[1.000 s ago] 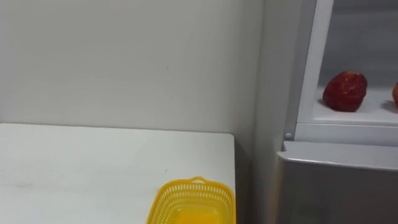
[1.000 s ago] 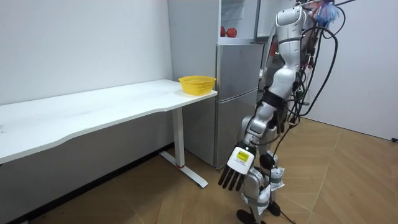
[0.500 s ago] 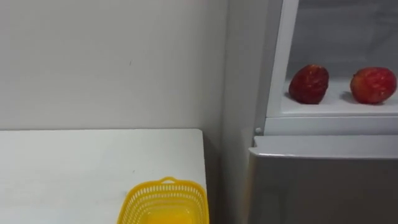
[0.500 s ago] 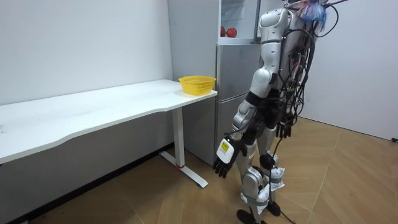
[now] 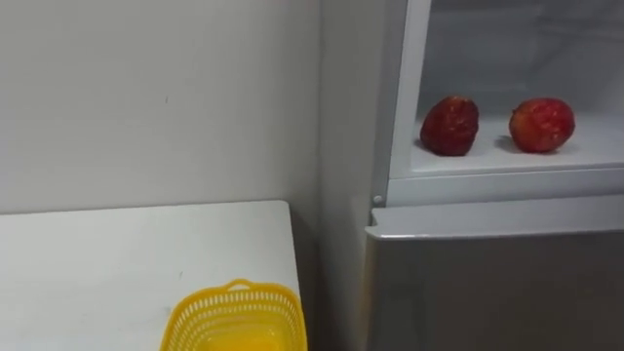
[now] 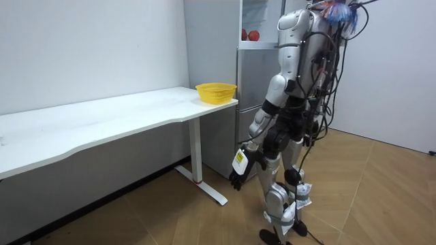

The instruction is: Retrieve from the upper fridge

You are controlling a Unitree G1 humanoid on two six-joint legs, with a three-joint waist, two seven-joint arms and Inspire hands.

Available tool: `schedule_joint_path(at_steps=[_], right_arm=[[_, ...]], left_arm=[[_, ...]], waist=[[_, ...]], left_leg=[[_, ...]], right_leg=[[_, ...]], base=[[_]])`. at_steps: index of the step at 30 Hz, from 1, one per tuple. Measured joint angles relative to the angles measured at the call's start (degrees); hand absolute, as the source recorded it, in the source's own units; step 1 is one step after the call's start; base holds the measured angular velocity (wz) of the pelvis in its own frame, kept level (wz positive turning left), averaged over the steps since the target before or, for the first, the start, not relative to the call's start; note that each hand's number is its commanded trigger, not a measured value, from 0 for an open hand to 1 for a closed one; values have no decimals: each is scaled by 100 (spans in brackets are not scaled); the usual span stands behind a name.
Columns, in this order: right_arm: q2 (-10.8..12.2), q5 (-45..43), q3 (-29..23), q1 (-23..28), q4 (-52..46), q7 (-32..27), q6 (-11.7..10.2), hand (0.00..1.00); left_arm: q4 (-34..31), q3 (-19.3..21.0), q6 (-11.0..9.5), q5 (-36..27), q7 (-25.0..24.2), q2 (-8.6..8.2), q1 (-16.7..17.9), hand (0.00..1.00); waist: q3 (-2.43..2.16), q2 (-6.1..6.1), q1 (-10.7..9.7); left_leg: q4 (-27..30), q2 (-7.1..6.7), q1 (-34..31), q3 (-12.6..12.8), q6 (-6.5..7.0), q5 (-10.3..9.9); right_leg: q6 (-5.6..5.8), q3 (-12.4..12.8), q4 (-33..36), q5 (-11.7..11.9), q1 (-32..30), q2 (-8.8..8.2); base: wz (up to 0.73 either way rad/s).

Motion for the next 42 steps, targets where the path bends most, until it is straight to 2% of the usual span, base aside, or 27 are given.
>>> schedule_joint_path(at_steps=[5, 6, 9, 11, 13, 17, 22, 23, 26, 29, 33, 35, 38, 42], right_arm=[[8, 20, -124, 146, -843, -373, -126, 0], [16, 46, -168, 236, -1305, -473, -150, 0], [50, 226, -237, 345, -2237, -721, -375, 0], [132, 263, -236, 490, -3134, -822, -546, 0], [226, 327, -216, 589, -3623, -844, -668, 0], [246, 851, -80, 1079, -5427, -833, -652, 0], [252, 1041, 24, 1111, -6585, -789, -754, 0], [250, 1037, 40, 1109, -6829, -800, -769, 0], [241, 1012, 63, 1097, -7198, -832, -915, 0], [188, 950, 57, 1103, -7849, -961, -922, 0], [135, 946, -11, 1071, -8660, -1136, -1108, 0], [120, 962, -9, 1010, -8971, -1278, -1281, 0], [119, 956, 5, 852, -9115, -1361, -1393, 0], [112, 947, 10, 671, -9142, -1543, -1439, 0]], left_arm=[[-65, -33, -35, -3, 42, -10, -11, 0], [-69, -56, -78, -3, 71, -13, -32, 0], [-89, -66, -179, -15, 149, -42, -87, 0], [-190, -166, -259, -61, 168, -39, -59, 0], [-186, -231, -304, -57, 241, -25, -58, 0], [-408, -279, -329, -4, 213, 7, 35, 0], [-395, -387, -360, -12, 204, 52, 5, 0], [-347, -392, -433, -15, 204, 63, -7, 0], [-300, -482, -568, -15, 199, 108, -34, 0], [-118, -486, -666, -8, 130, 130, -94, 0], [-114, -488, -698, -31, 84, 135, -76, 0], [-104, -508, -725, -31, 93, 140, -79, 0], [-73, -607, -799, -30, 89, 175, -96, 0], [-69, -622, -825, -31, 35, 191, -97, 0]], waist=[[-15, 57, -15], [-25, 65, -42], [-23, 111, -53], [-20, 144, -58], [-24, 135, -127], [-26, 141, -213], [-55, 191, -311], [-52, 211, -316], [-36, 231, -333], [-3, 254, -413], [-10, 269, -468], [-10, 262, -468], [-15, 256, -460], [-24, 248, -454]], left_leg=[[-6, 40, -87, 146, 0, 0], [-5, 43, -120, 149, -1, 0], [-9, 68, -113, 223, -3, 1], [-25, 81, -111, 284, -4, 1], [-28, 85, -111, 285, -6, 1], [-30, 85, -152, 344, -5, 1], [-31, 98, -198, 531, -4, 0], [-30, 112, -206, 610, -4, 0], [-39, 158, -215, 766, -4, -24], [-46, 166, -223, 789, -3, -30], [-61, 177, -226, 862, -6, -29], [-56, 178, -224, 872, -6, -28], [-48, 173, -226, 878, -5, -28], [-24, 169, -231, 870, -4, -28]], right_leg=[[-16, 88, 6, 51, -109, 2], [-18, 88, 4, 57, -140, 3], [-28, 155, -19, 87, -152, 30], [-32, 264, -14, 93, -191, 94], [-35, 261, -14, 95, -210, 97], [-33, 300, 2, 97, -292, 89], [-26, 482, 100, 121, -450, 113], [-29, 557, 113, 149, -462, 134], [-37, 710, 127, 219, -543, 196], [-40, 699, 198, 226, -592, 203], [-47, 739, 229, 231, -639, 217], [-48, 735, 274, 230, -659, 218], [-47, 740, 297, 230, -671, 210], [-47, 737, 306, 231, -667, 205]], base=[[-13], [-3], [-11], [-15], [-3], [-6], [-20], [-30], [-32], [-11], [-9], [0], [-1], [0]])
